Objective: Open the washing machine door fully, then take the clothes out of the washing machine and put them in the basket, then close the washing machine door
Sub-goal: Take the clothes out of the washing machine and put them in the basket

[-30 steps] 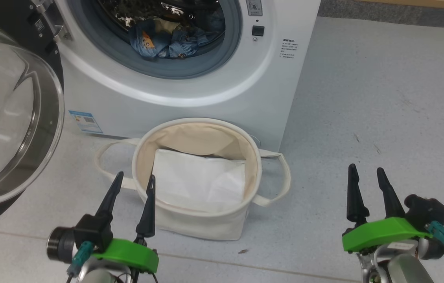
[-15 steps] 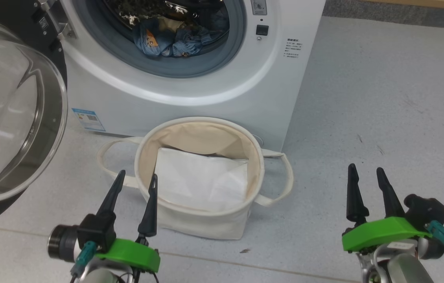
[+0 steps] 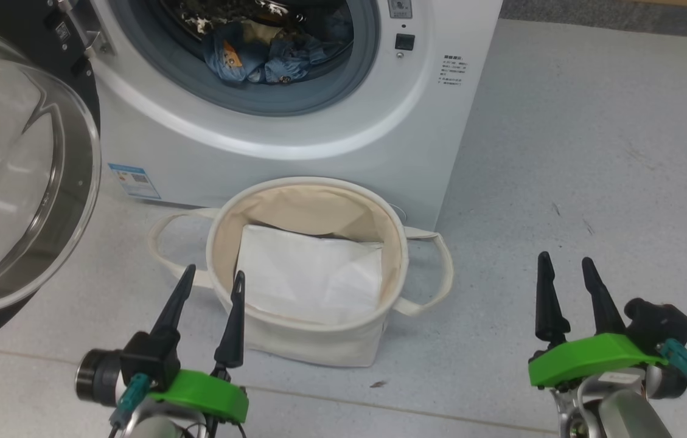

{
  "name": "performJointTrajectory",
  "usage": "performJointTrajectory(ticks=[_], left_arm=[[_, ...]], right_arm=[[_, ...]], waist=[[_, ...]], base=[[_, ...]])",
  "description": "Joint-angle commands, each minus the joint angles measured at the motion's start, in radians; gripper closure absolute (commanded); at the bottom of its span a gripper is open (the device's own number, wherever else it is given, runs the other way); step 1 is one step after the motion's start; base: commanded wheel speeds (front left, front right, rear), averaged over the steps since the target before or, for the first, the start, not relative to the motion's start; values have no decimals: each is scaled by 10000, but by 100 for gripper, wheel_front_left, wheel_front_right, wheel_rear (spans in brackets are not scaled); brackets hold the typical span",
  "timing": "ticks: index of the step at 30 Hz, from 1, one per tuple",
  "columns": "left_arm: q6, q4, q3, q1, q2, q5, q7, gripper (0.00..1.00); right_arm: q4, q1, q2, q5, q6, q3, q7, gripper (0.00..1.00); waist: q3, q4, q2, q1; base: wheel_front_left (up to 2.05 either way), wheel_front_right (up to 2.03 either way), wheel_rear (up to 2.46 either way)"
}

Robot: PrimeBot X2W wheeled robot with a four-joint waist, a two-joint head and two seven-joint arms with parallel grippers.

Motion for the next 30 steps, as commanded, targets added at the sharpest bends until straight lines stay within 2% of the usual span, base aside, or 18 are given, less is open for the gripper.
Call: performJointTrajectory(ticks=[1, 7, 14, 21, 27, 30], left_arm=[[-61, -168, 367, -162, 29, -58, -122, 0], [-275, -2, 286, -300, 7, -326, -122, 0], [-269, -42, 265, -364, -3, -287, -122, 0], [-218, -21, 273, -390, -11, -308, -122, 0], [134, -220, 465, -475, -15, -237, -122, 0], [35, -294, 370, -432, -16, -124, -122, 0]], right_arm=[[-274, -406, 51, 2, 4, 248, -124, 0], [-272, -444, 51, 11, 4, 255, -124, 0], [-273, -473, 51, 24, 4, 301, -124, 0], [-289, -489, 51, 13, 4, 321, -124, 0], [-302, -488, 51, 2, 4, 346, -124, 0], [-398, -482, 51, 45, 4, 510, -124, 0]], waist=[[30, 3, 0, 0], [114, 33, 0, 0], [183, 69, 0, 0], [238, 88, 0, 0], [266, 108, 0, 0], [280, 138, 0, 0]], base=[[0, 0, 0], [16, -5, -10], [107, -53, -53], [197, -144, -52], [184, -183, -2], [123, -123, 0]])
